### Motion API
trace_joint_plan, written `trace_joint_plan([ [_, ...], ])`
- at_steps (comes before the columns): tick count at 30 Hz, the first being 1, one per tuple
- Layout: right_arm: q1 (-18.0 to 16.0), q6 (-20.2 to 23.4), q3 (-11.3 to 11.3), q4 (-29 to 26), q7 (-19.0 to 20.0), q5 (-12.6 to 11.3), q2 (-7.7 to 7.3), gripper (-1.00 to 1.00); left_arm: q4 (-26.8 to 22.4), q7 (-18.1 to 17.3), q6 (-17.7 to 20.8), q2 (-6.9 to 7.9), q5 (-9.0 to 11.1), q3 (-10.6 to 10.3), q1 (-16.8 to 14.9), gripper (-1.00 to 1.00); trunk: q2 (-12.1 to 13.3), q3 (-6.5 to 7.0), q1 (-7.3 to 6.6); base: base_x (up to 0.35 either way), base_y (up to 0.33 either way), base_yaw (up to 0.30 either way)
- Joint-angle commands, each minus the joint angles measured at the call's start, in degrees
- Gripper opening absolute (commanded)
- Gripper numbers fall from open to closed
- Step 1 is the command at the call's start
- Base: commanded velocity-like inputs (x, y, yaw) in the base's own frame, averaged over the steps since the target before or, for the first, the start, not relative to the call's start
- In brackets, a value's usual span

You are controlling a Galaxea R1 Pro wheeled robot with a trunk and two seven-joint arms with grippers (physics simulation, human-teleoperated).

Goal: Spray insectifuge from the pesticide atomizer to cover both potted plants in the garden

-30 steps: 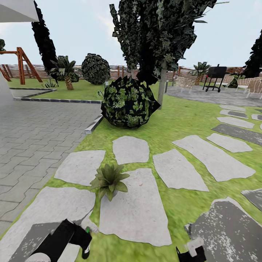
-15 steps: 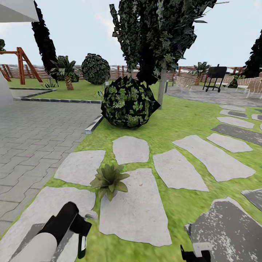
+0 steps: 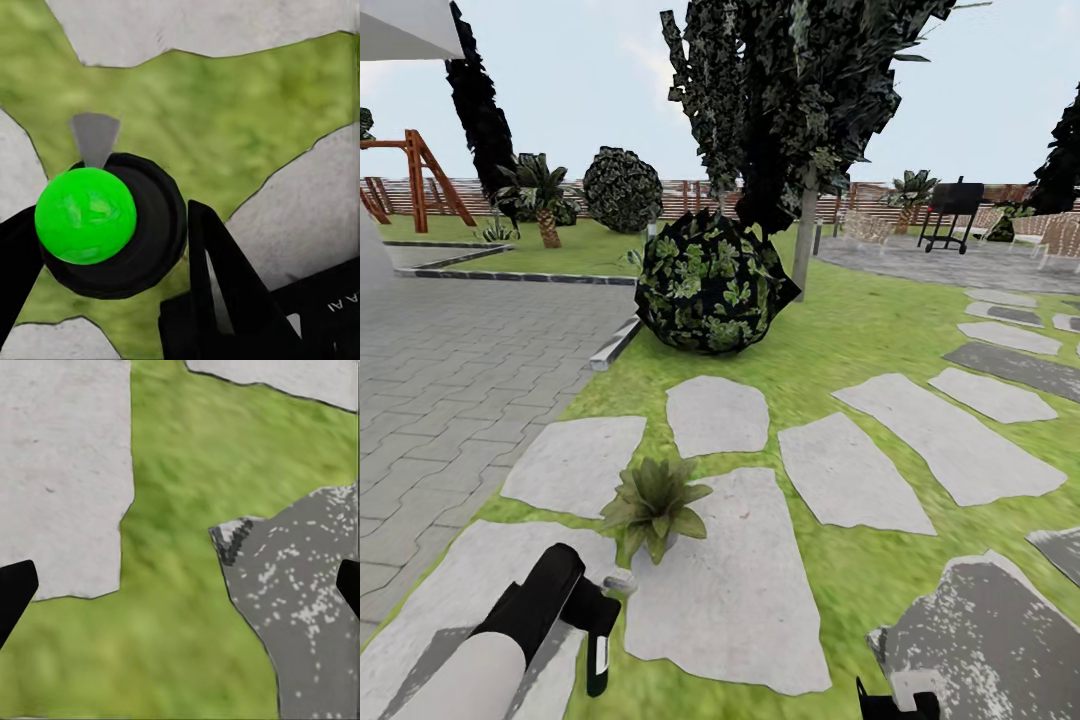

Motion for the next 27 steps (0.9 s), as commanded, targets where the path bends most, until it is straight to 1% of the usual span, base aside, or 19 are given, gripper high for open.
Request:
trace_joint_plan([
  [1, -0.03, -0.12, -0.23, 0.05, -0.33, 0.62, 0.03, 1.00, -0.19, -0.59, 0.25, -0.04, -0.59, 0.23, -0.17, -1.00, -0.02, -0.06, 0.01, 0.144, -0.229, 0.000],
  [3, -0.03, -0.12, -0.22, 0.05, -0.33, 0.63, 0.06, 1.00, -0.38, -0.59, 0.86, 0.10, -0.60, 0.16, -0.45, -1.00, -0.02, -0.06, 0.01, 0.070, -0.247, 0.000],
  [5, -0.03, -0.12, -0.20, 0.05, -0.33, 0.63, 0.07, 1.00, -0.44, -0.64, 2.18, 0.21, -0.60, -0.33, -1.44, -1.00, -0.02, -0.06, 0.01, 0.020, -0.120, 0.000],
  [6, -0.03, -0.12, -0.20, 0.05, -0.33, 0.63, 0.08, 1.00, -0.45, -0.66, 3.33, 0.19, -0.60, -1.49, -2.40, -1.00, -0.02, -0.06, 0.01, 0.006, -0.039, 0.000],
  [7, -0.03, -0.12, -0.17, 0.05, -0.33, 0.63, 0.08, 1.00, -0.46, -0.69, 4.12, 0.13, -0.55, -3.43, -3.40, -1.00, -0.02, -0.06, 0.01, 0.003, -0.016, 0.000],
  [8, -0.03, -0.12, -0.19, 0.05, -0.33, 0.63, 0.08, 1.00, -0.43, -0.72, 4.44, 0.09, -0.47, -4.76, -4.28, -1.00, -0.02, -0.06, 0.01, 0.001, -0.008, 0.000],
  [10, -0.03, -0.12, -0.19, 0.05, -0.33, 0.63, 0.08, 1.00, -0.02, -0.91, 4.89, 0.08, -0.21, -5.88, -6.74, -1.00, -0.02, -0.06, 0.01, 0.001, -0.003, 0.000],
  [12, -0.03, -0.12, -0.21, 0.05, -0.33, 0.63, 0.08, 1.00, 0.27, -2.38, 5.36, 0.18, -0.15, -6.18, -8.17, -1.00, -0.02, -0.06, 0.01, 0.000, -0.001, 0.000],
  [13, -0.03, -0.12, -0.18, 0.05, -0.33, 0.63, 0.08, 1.00, 0.19, -4.19, 5.44, 0.37, -0.35, -6.30, -8.57, -1.00, -0.02, -0.06, 0.01, 0.000, 0.000, 0.000],
  [15, -0.03, -0.12, -0.16, 0.05, -0.33, 0.63, 0.08, 1.00, -0.01, -7.06, 5.46, 0.76, -0.58, -6.48, -8.85, -1.00, -0.02, -0.06, 0.01, 0.000, 0.000, 0.000],
  [17, -0.03, -0.12, -0.15, 0.05, -0.33, 0.65, 0.08, 1.00, -0.09, -8.57, 5.38, 1.10, -0.96, -6.59, -8.77, -1.00, -0.02, -0.06, 0.01, 0.000, 0.000, 0.000],
  [20, -0.03, -0.12, -0.15, 0.05, -0.33, 0.63, 0.08, 1.00, -0.06, -9.06, 5.22, 1.31, -1.75, -6.69, -8.26, -1.00, -0.02, -0.06, 0.01, 0.000, 0.000, 0.000],
  [23, -0.03, -0.12, -0.15, 0.05, -0.33, 0.65, 0.08, 1.00, -0.12, -9.18, 5.22, 1.41, -3.37, -6.66, -8.07, -1.00, -0.02, -0.06, 0.01, 0.017, 0.000, 0.000],
  [27, -0.03, -0.12, -0.15, 0.05, -0.33, 0.64, 0.08, 1.00, -0.20, -9.20, 5.31, 1.38, -3.76, -6.63, -8.31, -1.00, -0.02, -0.06, 0.01, 0.220, -0.085, 0.000],
])
